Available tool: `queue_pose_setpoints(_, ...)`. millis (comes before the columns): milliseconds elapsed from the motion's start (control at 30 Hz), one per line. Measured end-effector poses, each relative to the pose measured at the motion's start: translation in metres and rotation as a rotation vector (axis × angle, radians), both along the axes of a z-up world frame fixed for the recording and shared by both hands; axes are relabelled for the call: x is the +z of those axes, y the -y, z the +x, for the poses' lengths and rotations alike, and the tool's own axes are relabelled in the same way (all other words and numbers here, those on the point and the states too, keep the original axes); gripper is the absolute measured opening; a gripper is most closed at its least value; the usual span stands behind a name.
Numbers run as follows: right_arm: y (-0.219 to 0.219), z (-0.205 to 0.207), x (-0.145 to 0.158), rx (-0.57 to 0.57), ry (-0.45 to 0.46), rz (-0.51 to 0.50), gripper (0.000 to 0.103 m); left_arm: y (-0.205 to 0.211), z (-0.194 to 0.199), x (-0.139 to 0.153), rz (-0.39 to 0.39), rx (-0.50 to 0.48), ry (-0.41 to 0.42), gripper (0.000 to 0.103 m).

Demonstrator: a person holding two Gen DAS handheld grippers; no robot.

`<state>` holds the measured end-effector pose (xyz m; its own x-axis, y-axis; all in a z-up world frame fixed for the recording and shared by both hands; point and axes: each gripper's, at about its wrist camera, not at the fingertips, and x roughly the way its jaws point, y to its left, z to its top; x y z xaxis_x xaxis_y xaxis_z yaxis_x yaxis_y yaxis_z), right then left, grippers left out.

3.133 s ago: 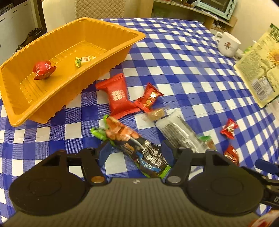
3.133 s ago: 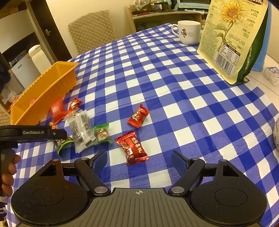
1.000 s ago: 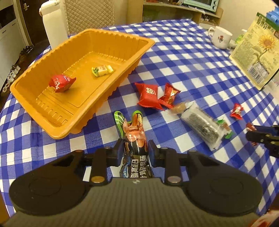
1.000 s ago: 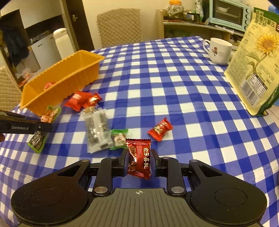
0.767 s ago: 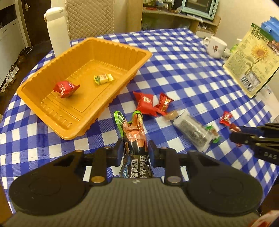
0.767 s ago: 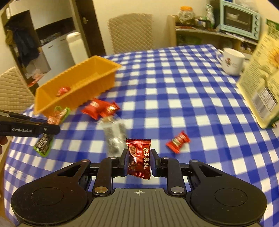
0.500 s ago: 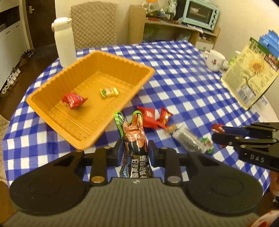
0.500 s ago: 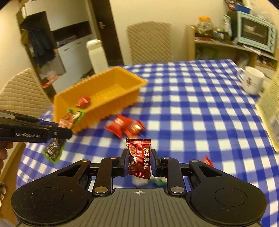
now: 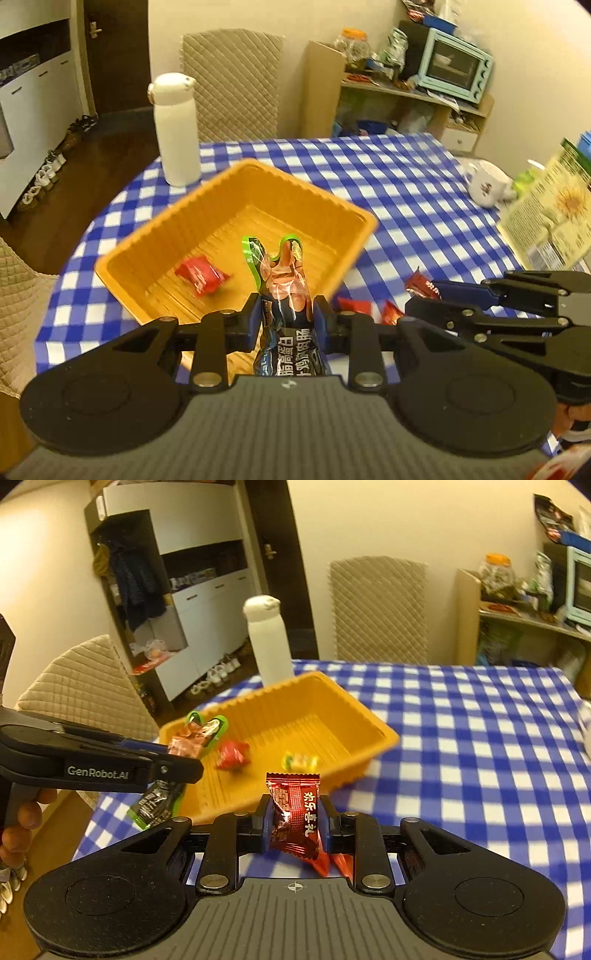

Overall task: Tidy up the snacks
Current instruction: 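Carry the snack stick and dark red candy into the orange tray and open both tools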

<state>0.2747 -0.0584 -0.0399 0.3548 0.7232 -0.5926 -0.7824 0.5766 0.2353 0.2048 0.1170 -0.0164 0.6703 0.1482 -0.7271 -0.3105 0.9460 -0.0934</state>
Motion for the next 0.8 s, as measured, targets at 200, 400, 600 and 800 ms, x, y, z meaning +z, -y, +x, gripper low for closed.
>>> queue_pose_setpoints(200, -0.032, 0.021, 0.0, 0.041, 0.02, 0.003, 0.025, -0.022, 0.019, 0.002, 0.008, 0.024, 0.005, 0.027)
queue_pose_setpoints(400, -0.067, 0.053, -0.005, 0.047, 0.012, 0.012, 0.025, -0.038, 0.046, -0.003, 0.001, 0.037, -0.003, 0.027)
queue_pose_setpoints(600, -0.091, 0.084, -0.019, 0.031, -0.006, 0.003, 0.026, -0.051, 0.072, -0.013, 0.0, 0.055, -0.021, 0.027)
queue_pose_setpoints(800, -0.101, 0.105, -0.034, 0.0, -0.032, -0.007, 0.026, -0.062, 0.093, -0.029, -0.008, 0.065, -0.051, 0.027)
